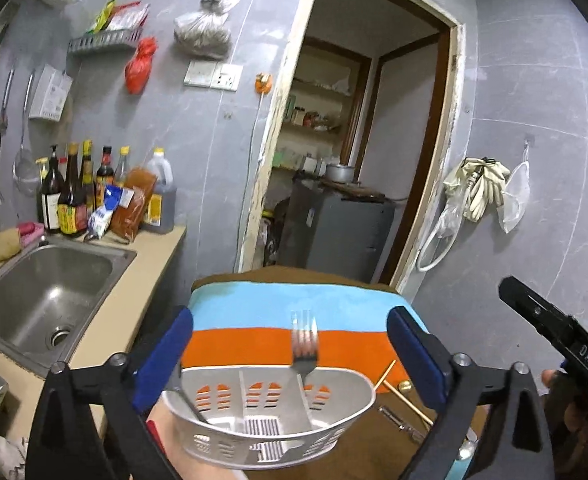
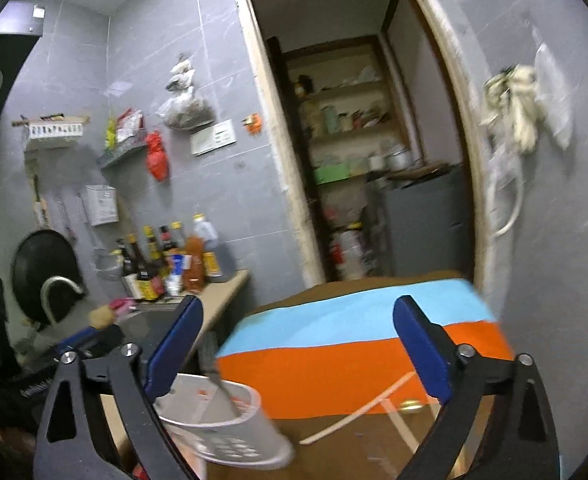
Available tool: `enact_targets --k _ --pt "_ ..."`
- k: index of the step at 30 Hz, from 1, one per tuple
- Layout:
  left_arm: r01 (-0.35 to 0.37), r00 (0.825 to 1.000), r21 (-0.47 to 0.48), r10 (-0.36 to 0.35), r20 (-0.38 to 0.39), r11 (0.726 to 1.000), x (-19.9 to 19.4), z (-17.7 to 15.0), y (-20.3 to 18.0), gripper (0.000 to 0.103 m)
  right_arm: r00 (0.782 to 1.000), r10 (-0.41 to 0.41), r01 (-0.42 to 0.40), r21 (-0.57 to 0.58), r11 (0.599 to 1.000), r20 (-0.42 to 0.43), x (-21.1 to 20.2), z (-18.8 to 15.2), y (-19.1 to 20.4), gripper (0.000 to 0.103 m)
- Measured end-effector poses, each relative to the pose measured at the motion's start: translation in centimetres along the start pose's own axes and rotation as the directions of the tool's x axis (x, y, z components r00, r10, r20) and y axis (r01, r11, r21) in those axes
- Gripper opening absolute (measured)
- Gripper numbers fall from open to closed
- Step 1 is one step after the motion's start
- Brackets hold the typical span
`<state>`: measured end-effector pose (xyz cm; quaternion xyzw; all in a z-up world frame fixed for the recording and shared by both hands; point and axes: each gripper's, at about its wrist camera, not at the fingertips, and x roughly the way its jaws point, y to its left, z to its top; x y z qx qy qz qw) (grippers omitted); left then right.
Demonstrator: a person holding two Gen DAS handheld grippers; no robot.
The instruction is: Organize utensils
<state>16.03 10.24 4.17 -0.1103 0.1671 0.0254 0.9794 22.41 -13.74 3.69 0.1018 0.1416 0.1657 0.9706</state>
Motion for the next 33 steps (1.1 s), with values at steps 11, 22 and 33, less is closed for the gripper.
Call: enact_targets --k 11,22,33 --pt "0.042 0.998 0.121 -0.047 0.039 0.992 0.0 -1.5 -6.8 0.1 0.979 -0.202 0.202 -0.072 0.977 0.003 -4.6 0.7 -5.1 0.096" --pt "0.065 0.998 0.172 -0.066 -0.003 0.983 1.9 -4.2 -12.3 0.1 0.968 -0.248 0.244 -0.075 0.967 -0.047 -5.2 0.7 -10.8 0.096" --pt "0.033 0.985 0.156 -0.005 -0.172 0.987 5.8 -8.8 -14.9 0.1 0.966 -0.175 0.167 -0.055 0.984 -0.193 -1.0 -2.6 -17.4 0.096"
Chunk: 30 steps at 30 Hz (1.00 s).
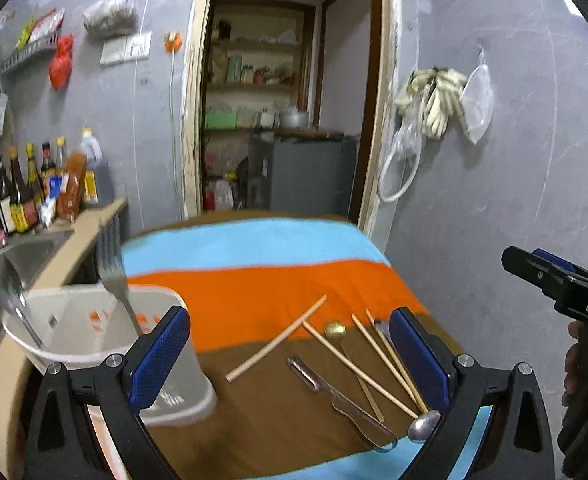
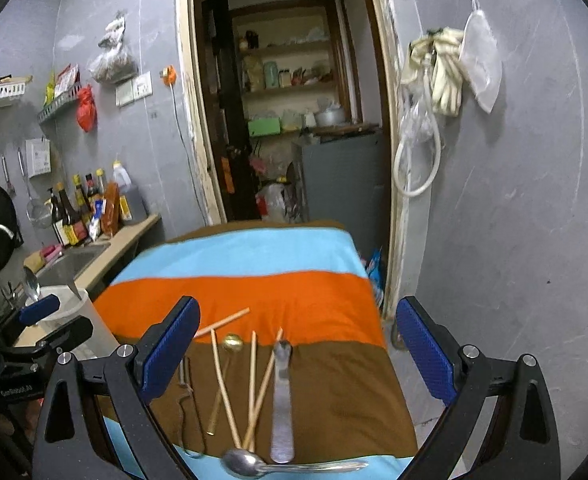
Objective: Organize utensils
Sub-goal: 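Move both tools back over the remaining utensils on the cloth, then grasp the metal peeler with the left tool while the right tool grasps the knife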
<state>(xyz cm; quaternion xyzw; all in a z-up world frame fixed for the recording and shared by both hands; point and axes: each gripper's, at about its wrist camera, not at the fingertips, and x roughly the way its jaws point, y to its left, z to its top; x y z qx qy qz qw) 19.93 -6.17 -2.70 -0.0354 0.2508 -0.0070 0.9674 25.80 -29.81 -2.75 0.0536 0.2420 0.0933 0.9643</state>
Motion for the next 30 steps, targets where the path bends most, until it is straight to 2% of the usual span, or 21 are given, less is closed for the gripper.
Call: enact_targets --k 5,10,13,18,21,25,30 --pt "-0.029 0.994 -0.027 0.026 -0.103 0.999 3.2 -1.5 -0.6 0.1 0.994 0.037 -0.038 -0.013 0.999 -0.103 3.9 -1.9 -1.3 0.096" --pt "-0.043 0.983 -0.067 0.031 -0.18 0.997 5.6 -2.8 -0.7 0.1 0.977 0.081 -0.084 -0.008 0.996 -0.197 7.7 -4.5 -2.0 0.095" --pt "-0.052 0.973 -0.079 0.032 -0.229 0.996 7.2 -3.6 -0.7 0.095 0.959 0.112 -0.12 -0.015 0.993 -0.259 10.4 -6.2 -2.1 0.087" --pt "-0.056 0.944 -0.102 0.02 -0.33 0.993 9.8 -5.1 -0.7 0.075 0.929 0.175 -0.184 0.004 0.983 -0.325 13.4 -8.5 -2.0 0.066" --pt "-0.051 0.923 -0.118 0.001 -0.384 0.992 11.1 -5.8 -0.7 0.063 0.911 0.2 -0.215 0.0 0.977 -0.36 14.7 -9.4 -1.5 0.06" --pt "-0.038 0.897 -0.131 -0.024 -0.442 0.991 12.3 -6.4 -0.9 0.062 0.901 0.206 -0.233 -0.023 0.972 -0.382 15.7 -10.0 -0.8 0.059" --pt "-0.05 0.883 -0.117 -0.011 -0.469 0.992 13.2 -6.3 -1.4 0.06 0.902 0.138 -0.209 -0.133 0.969 -0.41 16.4 -10.0 0.5 0.058"
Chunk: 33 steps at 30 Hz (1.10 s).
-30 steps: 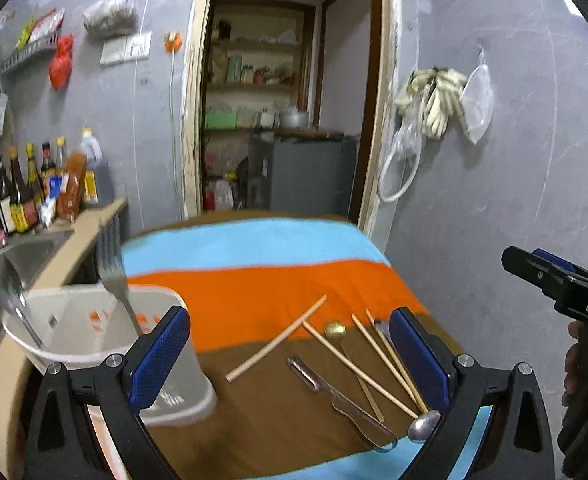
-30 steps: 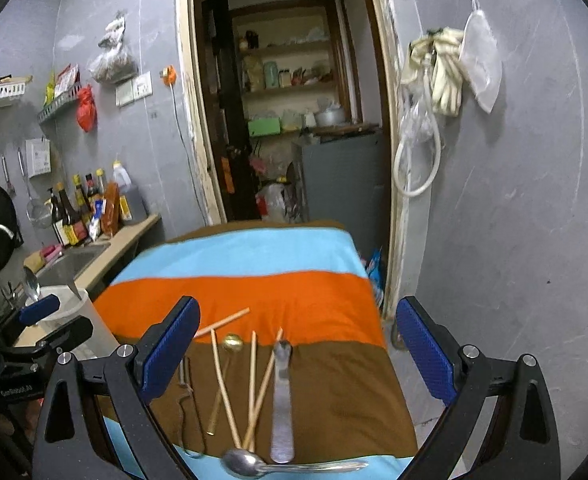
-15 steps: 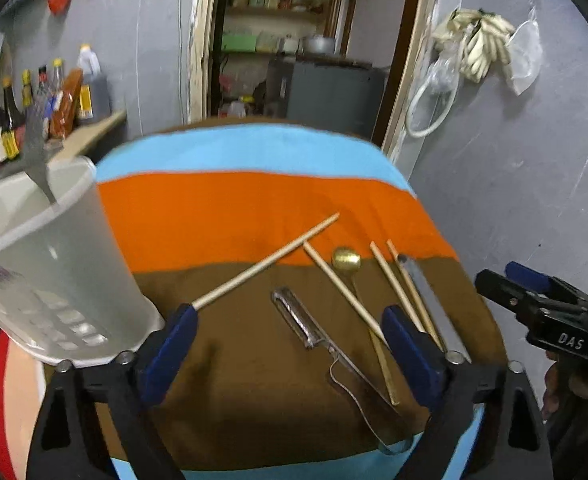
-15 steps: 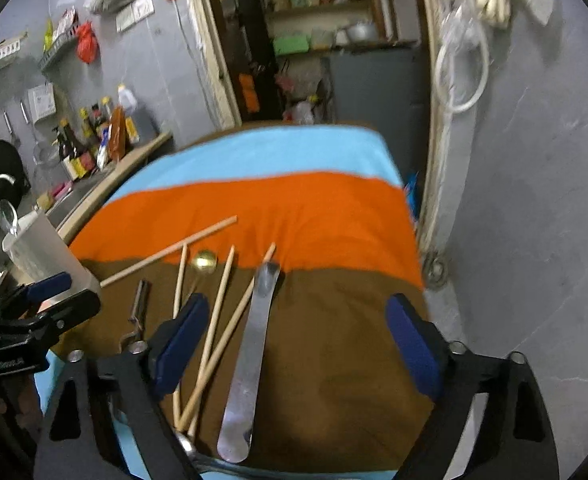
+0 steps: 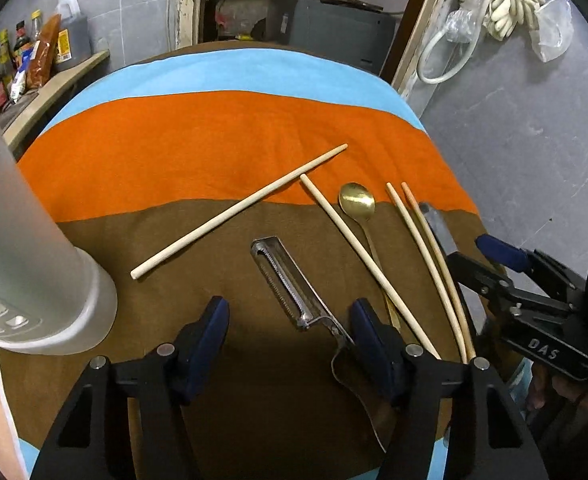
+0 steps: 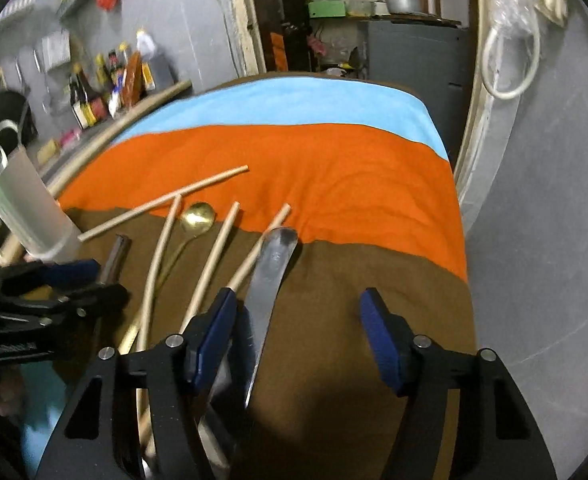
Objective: Organize utensils
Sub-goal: 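Grasp the metal peeler with the left tool while the right tool grasps the knife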
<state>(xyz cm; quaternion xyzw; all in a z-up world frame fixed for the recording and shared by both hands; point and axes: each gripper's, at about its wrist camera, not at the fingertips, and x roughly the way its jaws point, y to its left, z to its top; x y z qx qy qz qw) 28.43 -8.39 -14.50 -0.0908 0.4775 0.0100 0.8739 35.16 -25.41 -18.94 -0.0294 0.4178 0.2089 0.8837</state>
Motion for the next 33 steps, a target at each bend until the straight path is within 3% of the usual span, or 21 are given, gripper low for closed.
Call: enact_targets --k 2,10,12,15,22,24,33 --pt "-0.007 1.0 -0.002 0.007 -0.006 1.0 0.2 0.3 -0.1 0.058 1.0 -0.005 0.005 -0.009 1.0 -0.005 0.0 0.4 0.1 0.058" --pt "-0.007 0.999 -0.031 0.006 -0.033 0.999 0.7 1.4 0.2 0.044 0.998 0.005 -0.006 -0.016 1.0 -0.061 1.2 2.4 -0.2 0.04" --pt "0.002 0.999 -0.04 -0.003 -0.039 0.999 0.8 1.7 0.2 0.038 0.995 0.036 -0.035 0.008 0.999 -0.09 1.6 3.0 -0.3 0.031" --pt "0.015 0.999 -0.051 -0.017 -0.04 0.999 0.9 1.8 0.3 0.029 0.99 0.086 -0.08 0.058 0.995 -0.111 1.8 3.2 -0.7 0.026" --pt "0.079 0.996 -0.118 -0.084 -0.042 0.99 0.6 1.8 1.5 0.022 0.975 0.182 -0.163 0.144 0.976 -0.131 1.8 2.7 -1.8 0.014" --pt "0.117 0.991 -0.159 -0.124 -0.04 0.98 0.5 1.7 2.2 0.021 0.97 0.206 -0.186 0.152 0.971 -0.132 1.6 2.5 -1.7 0.003" --pt "0.2 0.979 -0.194 -0.205 -0.004 0.96 -1.2 0.9 3.2 0.02 0.961 0.256 -0.229 0.217 0.949 -0.104 -0.3 1.1 -1.6 0.002"
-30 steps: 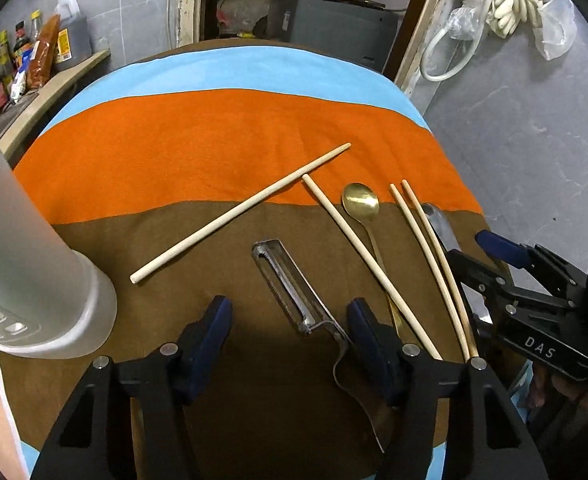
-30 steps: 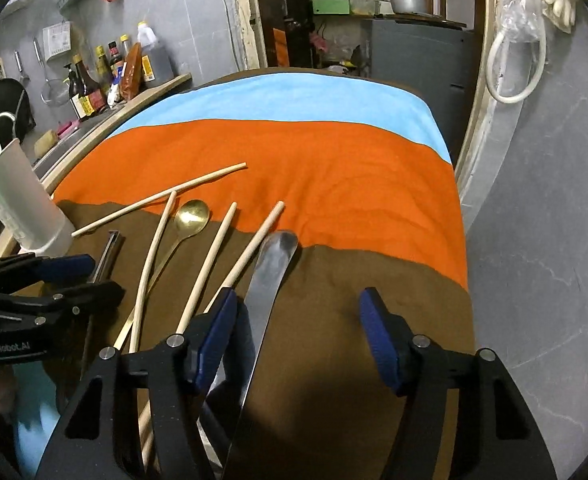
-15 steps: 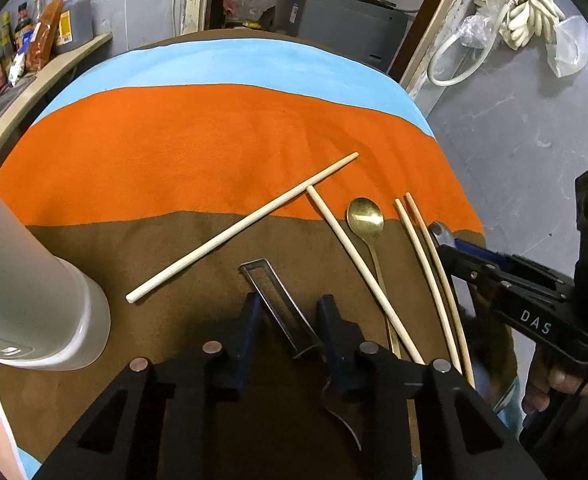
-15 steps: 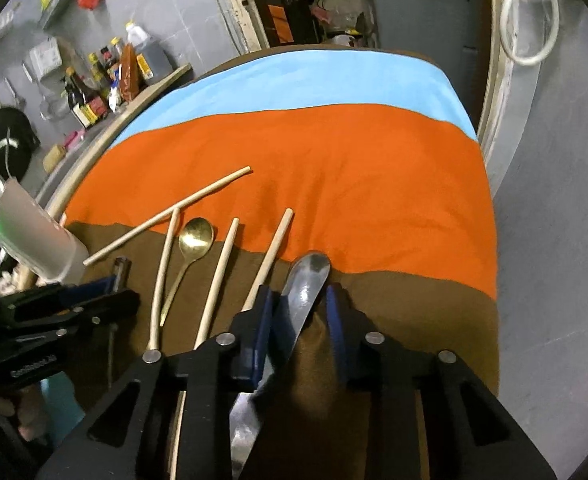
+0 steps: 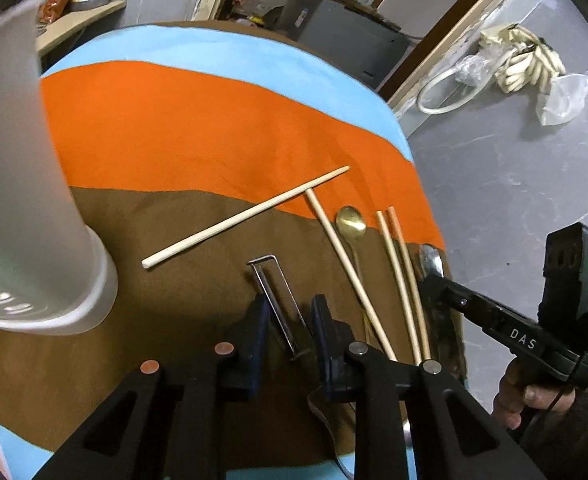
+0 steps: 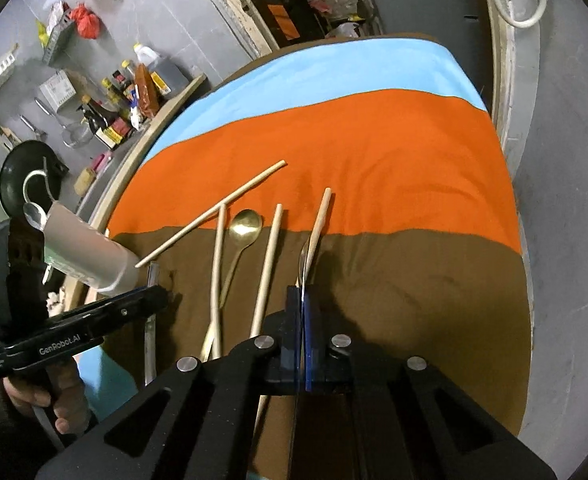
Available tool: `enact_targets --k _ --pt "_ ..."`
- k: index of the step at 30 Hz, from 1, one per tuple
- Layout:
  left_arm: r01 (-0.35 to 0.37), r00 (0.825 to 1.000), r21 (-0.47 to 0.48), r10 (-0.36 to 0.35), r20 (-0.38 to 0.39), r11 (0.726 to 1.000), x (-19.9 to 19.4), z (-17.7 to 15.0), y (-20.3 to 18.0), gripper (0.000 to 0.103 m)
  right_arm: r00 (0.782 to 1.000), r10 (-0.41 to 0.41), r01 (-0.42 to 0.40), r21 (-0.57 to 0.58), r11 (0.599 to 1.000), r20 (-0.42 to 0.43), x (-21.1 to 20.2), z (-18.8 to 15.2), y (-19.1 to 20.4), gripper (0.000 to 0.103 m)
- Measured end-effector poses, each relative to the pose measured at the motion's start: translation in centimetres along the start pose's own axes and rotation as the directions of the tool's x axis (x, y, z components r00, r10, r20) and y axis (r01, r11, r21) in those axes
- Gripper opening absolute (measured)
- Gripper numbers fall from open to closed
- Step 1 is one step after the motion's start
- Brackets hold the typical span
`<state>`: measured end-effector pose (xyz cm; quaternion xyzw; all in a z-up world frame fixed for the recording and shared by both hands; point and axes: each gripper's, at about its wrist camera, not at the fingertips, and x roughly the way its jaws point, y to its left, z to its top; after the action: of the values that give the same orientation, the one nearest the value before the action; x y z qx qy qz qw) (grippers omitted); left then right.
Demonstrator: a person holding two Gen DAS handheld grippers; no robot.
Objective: Organize utensils
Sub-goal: 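Grasp the metal peeler with the left tool while the right tool grasps the knife, then lower the peeler and knife into the white caddy and open both tools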
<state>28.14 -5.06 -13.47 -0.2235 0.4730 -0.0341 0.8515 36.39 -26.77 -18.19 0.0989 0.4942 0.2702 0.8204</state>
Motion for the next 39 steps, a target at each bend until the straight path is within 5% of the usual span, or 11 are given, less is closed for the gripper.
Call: enact_targets --k 10,25,32,39 --pt "0.035 0.983 0.133 -0.058 0.175 0.991 -6.1 -1.3 -1.5 0.016 0.981 -0.089 0.086 0.021 0.996 0.175 -5.9 -2.1 2.2 0.002" --pt "0.07 0.943 0.278 -0.154 0.294 0.958 -14.2 -0.3 -1.2 0.01 0.868 -0.242 0.243 0.054 0.969 0.434 -14.6 -3.7 9.7 0.001" --pt "0.072 0.91 0.291 -0.182 0.373 0.954 -19.4 1.2 0.2 0.01 0.811 -0.187 0.237 -0.019 0.971 0.555 -17.8 -2.2 15.8 0.001" --pt "0.025 0.855 0.251 -0.151 0.496 0.968 -26.2 2.6 4.0 0.01 0.778 -0.05 0.164 -0.126 0.978 0.627 -18.2 0.3 22.7 0.001"
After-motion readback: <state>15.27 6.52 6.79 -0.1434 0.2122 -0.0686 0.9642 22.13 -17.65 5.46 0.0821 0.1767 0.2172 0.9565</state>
